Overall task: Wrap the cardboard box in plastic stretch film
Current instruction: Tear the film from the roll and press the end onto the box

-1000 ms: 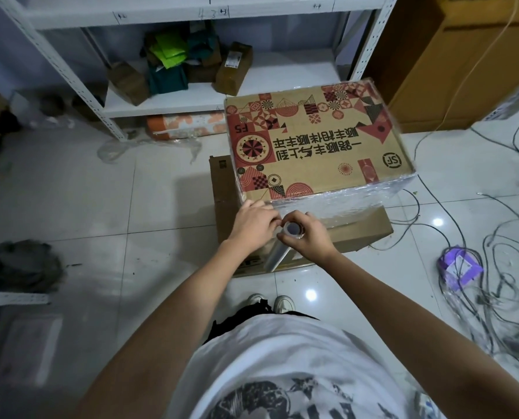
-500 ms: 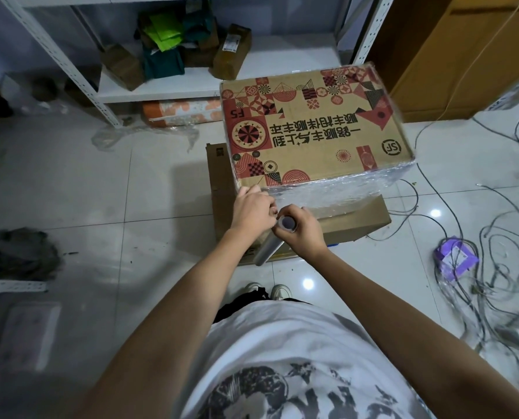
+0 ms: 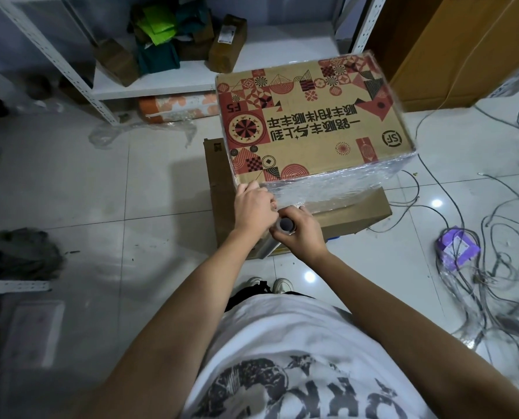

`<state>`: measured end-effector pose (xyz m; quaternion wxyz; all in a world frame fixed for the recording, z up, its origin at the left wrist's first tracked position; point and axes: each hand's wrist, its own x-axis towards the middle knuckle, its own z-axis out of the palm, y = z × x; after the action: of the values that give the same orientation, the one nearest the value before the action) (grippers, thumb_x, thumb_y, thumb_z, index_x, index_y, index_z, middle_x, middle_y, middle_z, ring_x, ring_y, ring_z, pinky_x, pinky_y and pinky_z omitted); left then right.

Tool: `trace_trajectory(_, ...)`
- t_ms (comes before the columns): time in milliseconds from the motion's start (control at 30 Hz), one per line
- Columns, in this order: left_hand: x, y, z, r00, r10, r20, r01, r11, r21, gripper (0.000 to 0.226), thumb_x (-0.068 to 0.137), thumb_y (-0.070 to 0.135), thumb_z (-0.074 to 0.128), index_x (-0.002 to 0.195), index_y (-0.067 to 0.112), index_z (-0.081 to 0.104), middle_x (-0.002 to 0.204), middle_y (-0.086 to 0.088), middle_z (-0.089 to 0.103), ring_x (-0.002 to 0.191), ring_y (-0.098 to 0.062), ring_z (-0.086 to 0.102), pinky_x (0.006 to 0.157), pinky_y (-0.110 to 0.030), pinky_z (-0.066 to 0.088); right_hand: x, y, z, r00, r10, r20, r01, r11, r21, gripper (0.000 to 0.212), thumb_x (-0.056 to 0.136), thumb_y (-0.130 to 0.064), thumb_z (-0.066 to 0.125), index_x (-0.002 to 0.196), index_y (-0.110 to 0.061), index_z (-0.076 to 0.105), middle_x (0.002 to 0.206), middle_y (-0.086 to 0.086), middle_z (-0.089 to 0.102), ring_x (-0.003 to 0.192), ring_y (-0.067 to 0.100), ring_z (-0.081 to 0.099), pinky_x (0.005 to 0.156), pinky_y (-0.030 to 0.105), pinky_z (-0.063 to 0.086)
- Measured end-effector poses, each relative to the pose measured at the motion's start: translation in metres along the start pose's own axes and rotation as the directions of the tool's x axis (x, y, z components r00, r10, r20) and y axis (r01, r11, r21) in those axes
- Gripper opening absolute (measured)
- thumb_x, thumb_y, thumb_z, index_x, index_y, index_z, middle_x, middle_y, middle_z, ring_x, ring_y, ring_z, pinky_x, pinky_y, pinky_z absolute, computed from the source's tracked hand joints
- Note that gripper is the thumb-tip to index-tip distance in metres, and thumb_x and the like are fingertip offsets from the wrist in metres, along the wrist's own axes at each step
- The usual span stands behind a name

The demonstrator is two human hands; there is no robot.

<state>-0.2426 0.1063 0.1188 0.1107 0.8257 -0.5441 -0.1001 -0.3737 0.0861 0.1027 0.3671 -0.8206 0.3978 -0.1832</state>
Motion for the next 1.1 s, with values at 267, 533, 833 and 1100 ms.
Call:
trace_trajectory(267,0.0,-0.001,0.001,1.0,-0.007,-0.003,0.007,1.0,-0.01,0.022,0.079,0.02,0.053,0.08,0.019,0.074,0.086,0.004,0.066,0.089,-0.015,0.044,0.084,-0.028,0.026,-0.009,-0.004,0.0,0.999,-0.001,-0.05,0.002,1.0,0.015,0.022,0.069,-0.014,0.077,0.085,-0.008,0.065,0.074,0.006,0.063,0.074,0.023,0.051,0.06,0.032,0.04)
trace_trajectory(533,0.0,-0.001,-0.001,0.999,-0.023,0.034,0.024,0.999,-0.033,0.024,0.076,0.018,0.048,0.076,0.02,0.073,0.085,0.003,0.065,0.089,-0.016,0.044,0.086,-0.029,0.03,-0.014,-0.008,0.002,0.996,0.002,-0.087,-0.001,1.0,0.018,0.021,0.069,-0.014,0.078,0.084,-0.007,0.065,0.073,0.006,0.064,0.071,0.019,0.051,0.061,0.027,0.037)
trace_trajectory(833,-0.002,-0.001,-0.002,0.998,-0.016,0.063,0.018,0.999,-0.036,0.026,0.075,0.018,0.046,0.076,0.022,0.072,0.086,0.004,0.065,0.091,-0.016,0.045,0.088,-0.03,0.03,-0.025,-0.016,0.006,0.986,0.083,-0.145,-0.07,0.994,0.089,0.019,0.069,-0.014,0.078,0.08,-0.009,0.064,0.069,-0.006,0.055,0.067,0.017,0.05,0.061,0.022,0.034)
trace_trajectory(1100,-0.003,0.001,-0.003,0.998,-0.015,0.063,0.018,0.998,-0.054,0.025,0.074,0.015,0.047,0.072,0.022,0.071,0.082,0.003,0.064,0.088,-0.015,0.045,0.085,-0.028,0.028,-0.03,-0.021,0.007,0.973,0.186,-0.137,-0.161,0.972,0.173,0.02,0.07,-0.016,0.078,0.083,-0.009,0.064,0.07,0.0,0.059,0.068,0.022,0.054,0.065,0.036,0.045)
